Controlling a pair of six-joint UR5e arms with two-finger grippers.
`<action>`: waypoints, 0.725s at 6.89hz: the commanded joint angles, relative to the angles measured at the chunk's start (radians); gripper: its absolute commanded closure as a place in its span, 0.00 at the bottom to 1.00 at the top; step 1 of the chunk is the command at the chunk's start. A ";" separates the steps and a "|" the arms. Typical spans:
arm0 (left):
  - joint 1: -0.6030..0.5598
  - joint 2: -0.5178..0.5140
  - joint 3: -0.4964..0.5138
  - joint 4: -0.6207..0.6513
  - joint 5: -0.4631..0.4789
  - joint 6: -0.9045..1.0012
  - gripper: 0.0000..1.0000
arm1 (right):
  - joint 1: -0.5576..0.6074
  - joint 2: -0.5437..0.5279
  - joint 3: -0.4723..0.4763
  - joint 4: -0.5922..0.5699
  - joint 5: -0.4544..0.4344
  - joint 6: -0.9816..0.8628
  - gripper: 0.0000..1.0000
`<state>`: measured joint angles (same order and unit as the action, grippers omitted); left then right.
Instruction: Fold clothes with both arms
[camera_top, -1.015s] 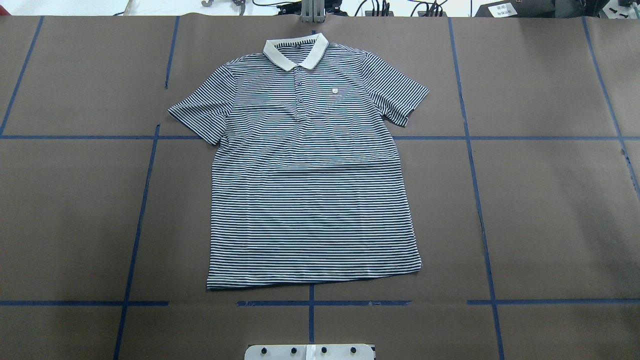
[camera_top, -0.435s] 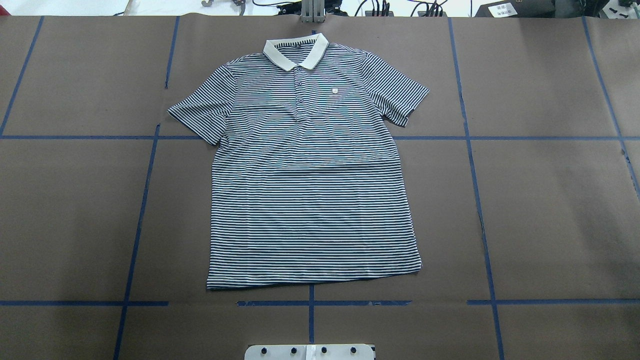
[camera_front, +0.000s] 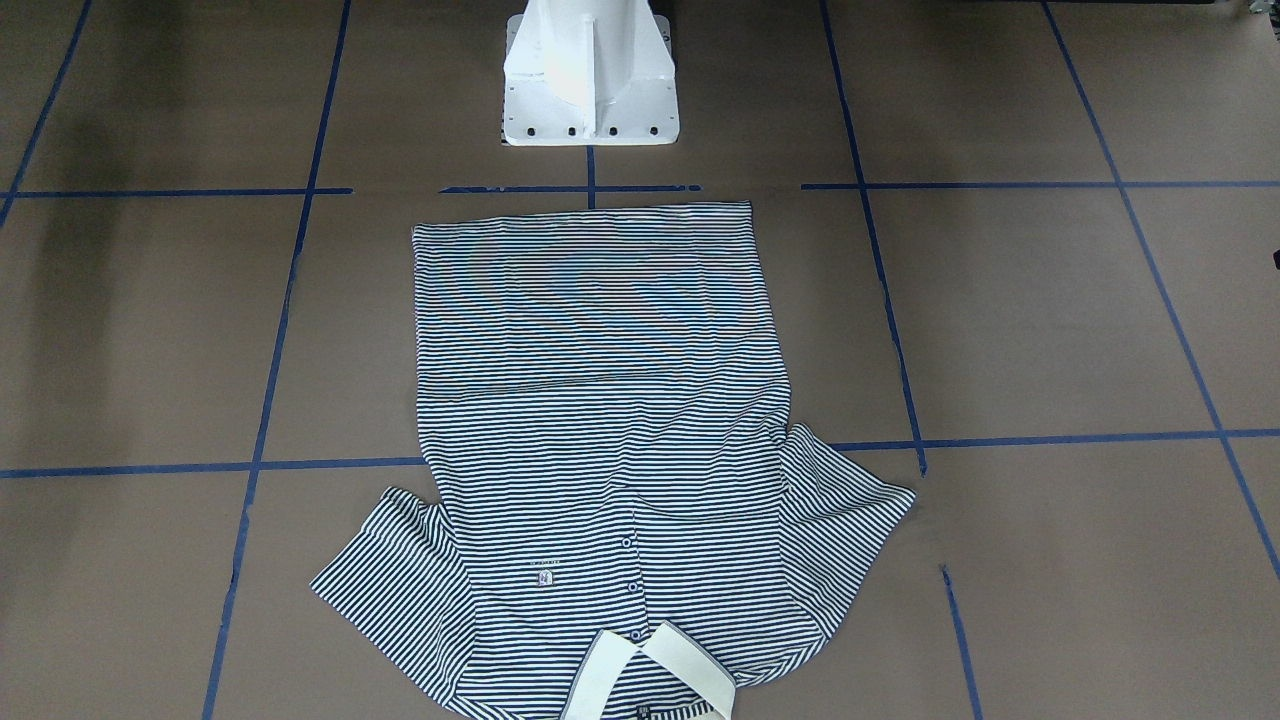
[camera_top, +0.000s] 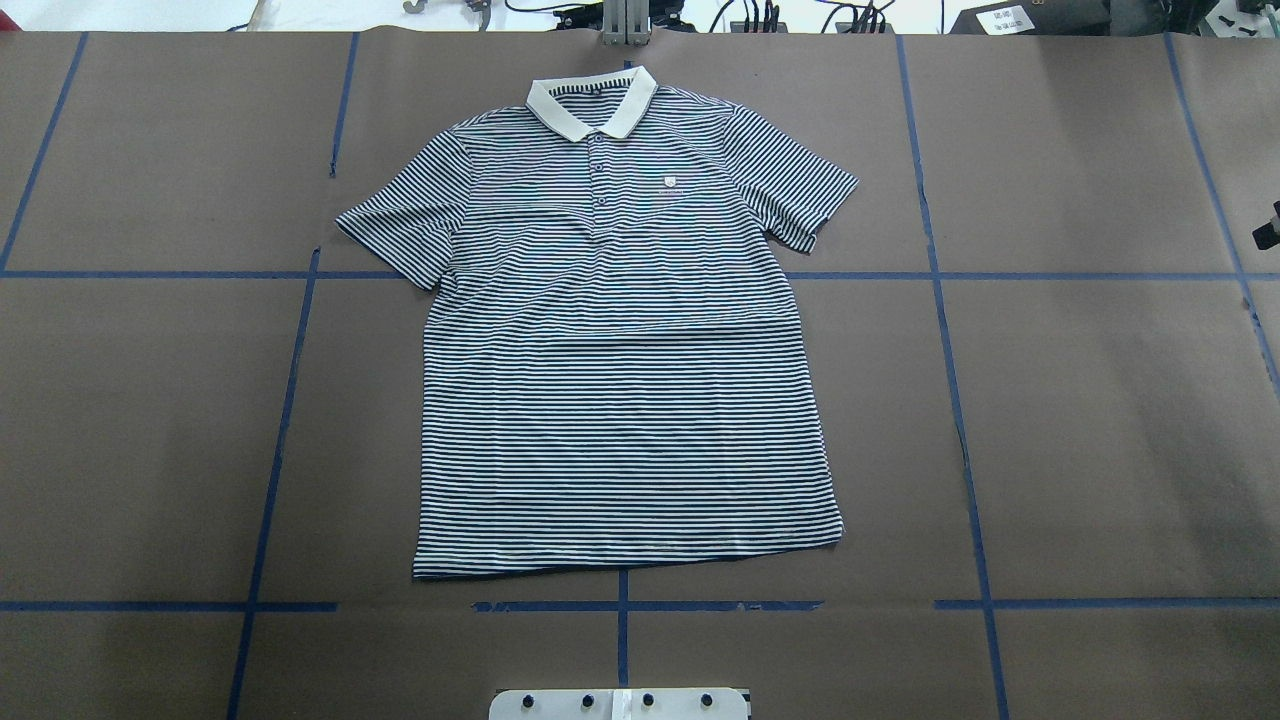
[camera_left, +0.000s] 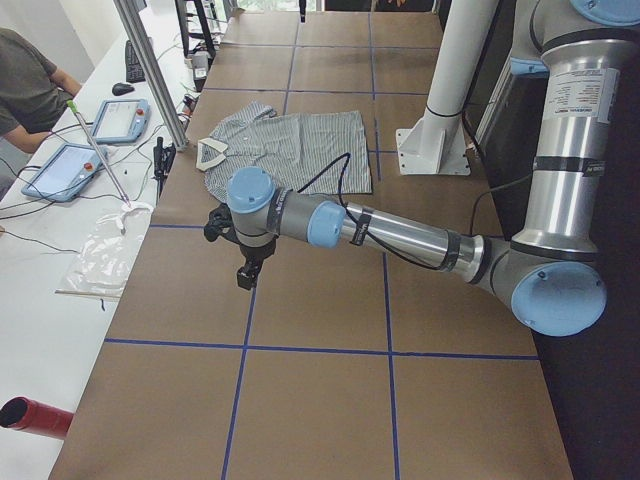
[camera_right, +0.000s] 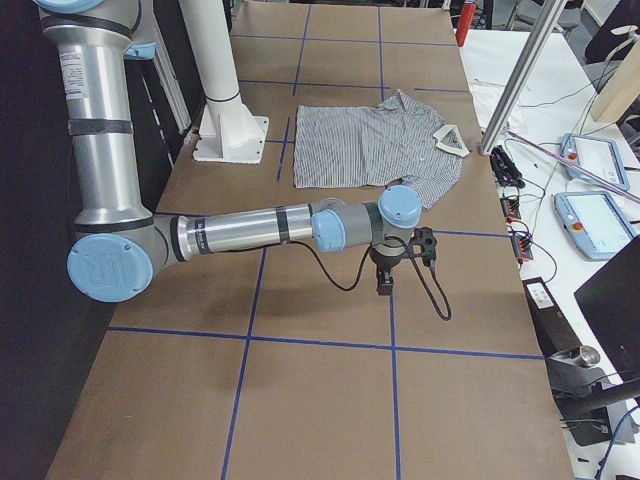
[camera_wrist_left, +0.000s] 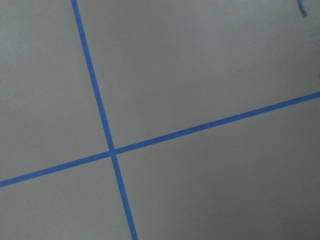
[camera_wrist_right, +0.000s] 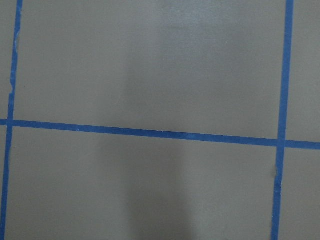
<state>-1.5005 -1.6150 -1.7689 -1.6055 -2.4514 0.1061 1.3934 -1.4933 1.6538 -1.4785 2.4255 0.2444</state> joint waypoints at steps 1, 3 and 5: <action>0.005 0.021 -0.013 -0.079 -0.011 -0.032 0.00 | -0.100 0.033 -0.020 0.123 -0.017 0.211 0.00; 0.006 0.024 -0.006 -0.080 -0.012 -0.034 0.00 | -0.257 0.234 -0.112 0.239 -0.169 0.662 0.00; 0.006 0.024 -0.006 -0.082 -0.014 -0.034 0.00 | -0.397 0.466 -0.373 0.423 -0.403 0.951 0.12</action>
<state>-1.4950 -1.5910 -1.7775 -1.6861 -2.4639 0.0715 1.0640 -1.1465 1.4267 -1.1643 2.1307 1.0533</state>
